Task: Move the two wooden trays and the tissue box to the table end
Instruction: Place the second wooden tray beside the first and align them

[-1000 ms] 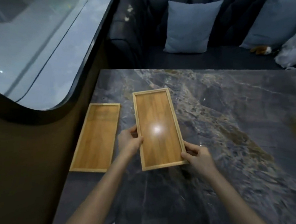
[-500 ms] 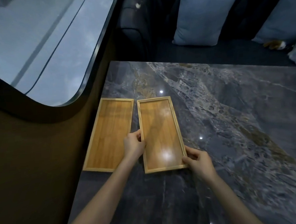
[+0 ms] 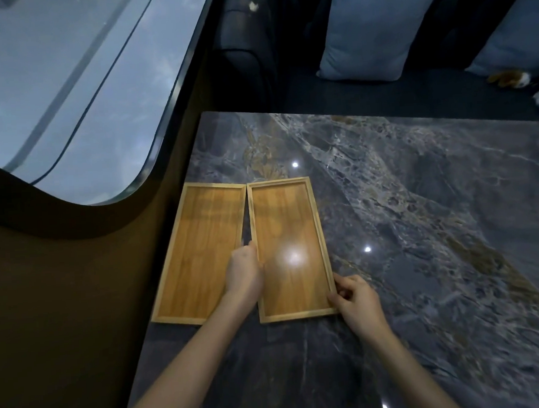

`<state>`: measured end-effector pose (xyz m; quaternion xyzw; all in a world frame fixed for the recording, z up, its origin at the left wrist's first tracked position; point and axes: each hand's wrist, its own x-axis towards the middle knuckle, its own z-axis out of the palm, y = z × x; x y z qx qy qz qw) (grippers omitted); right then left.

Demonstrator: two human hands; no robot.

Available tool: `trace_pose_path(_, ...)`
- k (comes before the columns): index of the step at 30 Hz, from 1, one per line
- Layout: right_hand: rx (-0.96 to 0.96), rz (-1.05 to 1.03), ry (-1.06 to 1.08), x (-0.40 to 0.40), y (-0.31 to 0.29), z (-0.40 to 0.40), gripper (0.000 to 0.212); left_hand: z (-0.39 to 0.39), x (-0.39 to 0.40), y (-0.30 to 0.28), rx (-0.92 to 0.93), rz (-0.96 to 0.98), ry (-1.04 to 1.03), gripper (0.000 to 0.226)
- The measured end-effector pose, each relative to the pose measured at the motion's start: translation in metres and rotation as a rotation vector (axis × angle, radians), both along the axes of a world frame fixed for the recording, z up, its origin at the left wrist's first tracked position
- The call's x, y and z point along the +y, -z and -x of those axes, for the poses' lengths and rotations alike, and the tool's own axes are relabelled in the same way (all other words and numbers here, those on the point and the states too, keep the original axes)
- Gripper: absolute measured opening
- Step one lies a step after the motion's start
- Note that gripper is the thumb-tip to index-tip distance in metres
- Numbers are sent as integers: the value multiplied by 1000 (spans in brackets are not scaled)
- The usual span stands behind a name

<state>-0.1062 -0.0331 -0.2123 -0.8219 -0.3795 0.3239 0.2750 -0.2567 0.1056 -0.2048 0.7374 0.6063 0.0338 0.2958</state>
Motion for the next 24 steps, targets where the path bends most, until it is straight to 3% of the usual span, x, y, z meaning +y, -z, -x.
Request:
trace_pose_path(12,23,18,31,-3,2,16,37,4,-3,7,110,-50,72,33)
trace_pose_path(24,11,23,19,-6,0,26,30,7,-11,7,180,-104,149,52)
